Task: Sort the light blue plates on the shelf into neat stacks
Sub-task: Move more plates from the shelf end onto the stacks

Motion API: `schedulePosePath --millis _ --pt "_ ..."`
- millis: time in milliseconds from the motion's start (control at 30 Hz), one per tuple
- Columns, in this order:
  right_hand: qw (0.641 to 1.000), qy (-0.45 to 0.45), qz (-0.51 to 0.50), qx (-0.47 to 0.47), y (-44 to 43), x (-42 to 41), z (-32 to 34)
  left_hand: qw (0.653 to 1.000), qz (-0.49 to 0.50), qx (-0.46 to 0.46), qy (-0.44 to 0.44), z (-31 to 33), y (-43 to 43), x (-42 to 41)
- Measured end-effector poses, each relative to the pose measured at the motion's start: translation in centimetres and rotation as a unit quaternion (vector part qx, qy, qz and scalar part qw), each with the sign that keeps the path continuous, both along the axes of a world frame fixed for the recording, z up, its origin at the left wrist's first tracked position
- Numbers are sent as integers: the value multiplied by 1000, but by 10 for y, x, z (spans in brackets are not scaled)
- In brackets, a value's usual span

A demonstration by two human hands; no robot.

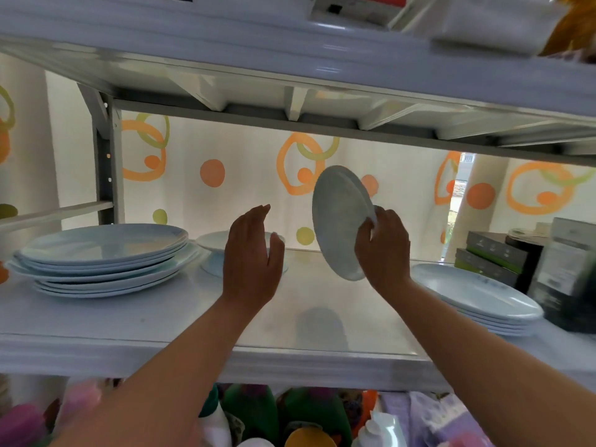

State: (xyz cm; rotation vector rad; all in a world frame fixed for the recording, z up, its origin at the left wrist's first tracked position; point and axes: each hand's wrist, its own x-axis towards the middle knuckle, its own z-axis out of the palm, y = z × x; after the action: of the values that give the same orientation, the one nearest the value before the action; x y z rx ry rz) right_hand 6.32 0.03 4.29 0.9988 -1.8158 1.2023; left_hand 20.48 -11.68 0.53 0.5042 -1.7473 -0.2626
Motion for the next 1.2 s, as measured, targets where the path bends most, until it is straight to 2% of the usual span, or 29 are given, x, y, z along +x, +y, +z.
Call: schedulePosePath --millis 100,167,233,433,600,800,1000,1200 --pt "989 -134 7 -67 24 -9 10 1000 -25 -2 6 0 18 -18" --pt "965 -238 8 -108 43 -13 18 999 -47 -5 2 0 32 -30" --pt "944 -296 17 -141 62 -19 21 998 -69 -10 -6 0 47 -43" --pt "910 -361 24 -202 111 -42 25 989 -146 33 -24 7 91 -84" --pt "855 -463 4 -233 145 -77 17 976 -213 51 -9 2 122 -112" --pt "816 -518 -7 -256 171 -106 0 973 -225 40 -34 -11 139 -129" --pt "837 -493 -34 -234 179 -116 -16 956 -271 83 -75 -13 143 -150" --pt "878 -442 -103 -151 180 -121 -22 953 -268 87 -109 -22 145 -159"
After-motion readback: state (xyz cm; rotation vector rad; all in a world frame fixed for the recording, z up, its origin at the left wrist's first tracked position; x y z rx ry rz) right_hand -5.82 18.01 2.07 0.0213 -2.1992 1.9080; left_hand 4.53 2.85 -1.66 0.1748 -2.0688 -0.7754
